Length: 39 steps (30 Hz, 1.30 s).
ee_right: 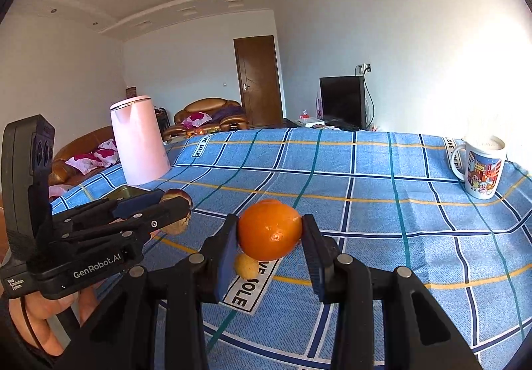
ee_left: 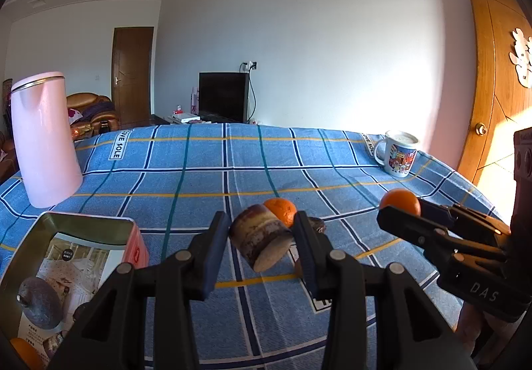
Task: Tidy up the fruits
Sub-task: 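Carry the tuber piece with the left gripper while the right gripper carries the orange to the tin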
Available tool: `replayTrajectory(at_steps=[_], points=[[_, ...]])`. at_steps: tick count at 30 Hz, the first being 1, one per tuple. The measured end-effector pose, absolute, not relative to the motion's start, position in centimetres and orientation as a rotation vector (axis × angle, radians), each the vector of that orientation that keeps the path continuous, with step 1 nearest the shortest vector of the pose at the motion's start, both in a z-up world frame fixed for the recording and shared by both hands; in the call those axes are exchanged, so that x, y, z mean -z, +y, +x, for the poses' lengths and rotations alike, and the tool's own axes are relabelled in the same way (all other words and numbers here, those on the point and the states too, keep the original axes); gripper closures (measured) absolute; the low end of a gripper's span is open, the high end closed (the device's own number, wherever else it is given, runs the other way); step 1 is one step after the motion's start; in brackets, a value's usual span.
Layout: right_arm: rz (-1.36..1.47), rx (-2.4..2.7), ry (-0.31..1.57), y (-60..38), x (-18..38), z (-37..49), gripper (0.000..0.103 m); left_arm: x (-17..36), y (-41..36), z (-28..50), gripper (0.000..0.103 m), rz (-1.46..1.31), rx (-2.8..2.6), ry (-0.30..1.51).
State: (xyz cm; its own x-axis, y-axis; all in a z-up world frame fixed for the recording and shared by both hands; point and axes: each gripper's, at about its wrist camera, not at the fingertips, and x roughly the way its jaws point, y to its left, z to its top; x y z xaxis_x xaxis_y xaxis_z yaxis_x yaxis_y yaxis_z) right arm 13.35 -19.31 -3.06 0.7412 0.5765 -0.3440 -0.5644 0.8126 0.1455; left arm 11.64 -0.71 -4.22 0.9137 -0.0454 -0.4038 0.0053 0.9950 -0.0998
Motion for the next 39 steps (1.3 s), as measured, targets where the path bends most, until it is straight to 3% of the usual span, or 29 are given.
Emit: replayTrajectory(at_steps=[24, 39], points=[[0.013, -0.628, 0.238, -19.8, 2.2, 10.7, 0.063, 3.2, -1.0, 7.9, 0.061, -0.041, -0.036, 0.292], [0.003, -0.766, 0.271, -15.1, 1.6, 9.8, 0.063, 2.0, 3.9, 4.4, 0.061, -0.071, -0.137, 0.266]])
